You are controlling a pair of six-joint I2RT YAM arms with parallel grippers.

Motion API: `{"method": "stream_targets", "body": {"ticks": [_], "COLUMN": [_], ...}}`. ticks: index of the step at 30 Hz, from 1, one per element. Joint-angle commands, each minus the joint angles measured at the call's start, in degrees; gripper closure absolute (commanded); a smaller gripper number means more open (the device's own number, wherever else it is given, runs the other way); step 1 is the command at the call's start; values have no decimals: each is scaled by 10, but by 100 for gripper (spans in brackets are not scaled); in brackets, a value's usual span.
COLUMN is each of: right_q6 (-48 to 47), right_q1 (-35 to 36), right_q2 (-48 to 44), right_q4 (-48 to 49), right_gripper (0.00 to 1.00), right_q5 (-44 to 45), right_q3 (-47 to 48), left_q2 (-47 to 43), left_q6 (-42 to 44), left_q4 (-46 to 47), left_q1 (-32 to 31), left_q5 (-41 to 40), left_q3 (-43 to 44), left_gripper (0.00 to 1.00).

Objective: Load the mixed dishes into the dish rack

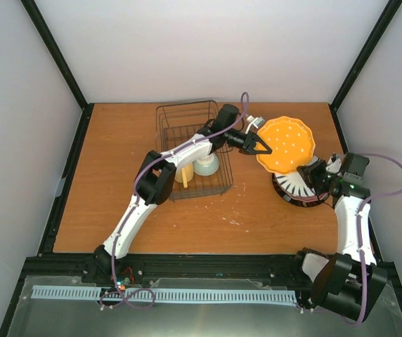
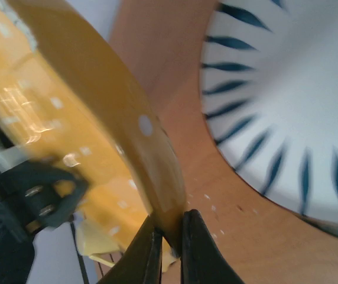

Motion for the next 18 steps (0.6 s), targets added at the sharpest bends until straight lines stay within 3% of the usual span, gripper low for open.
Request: {"method": "stream_targets", "body": {"ticks": [1,8,12,14,18], "right_q6": [10,-13,-39,-60,-100], "right_q1": [20,29,28,28,28], "right_q2": [-17,-2,-3,-4,1], "right_q4": [67,51,17,-3,-30], "right_gripper": [97,94,62,51,44], "right_q5": [-65,-37,2,32,108], "right_q3": [4,23,44,59,88], "left_q2": [26,-33,-111,-160,-252], "left_q6": [-12,79,126,151,185], "left_q4": [38,-88,-167,-200,-281], "left_q1": [-14,-6,19,35,75], "left_q5": [11,-74,-162,-224,-368], "left_q3": [52,62,51,45,52], "left_gripper": [99,99,99,99,100]}}
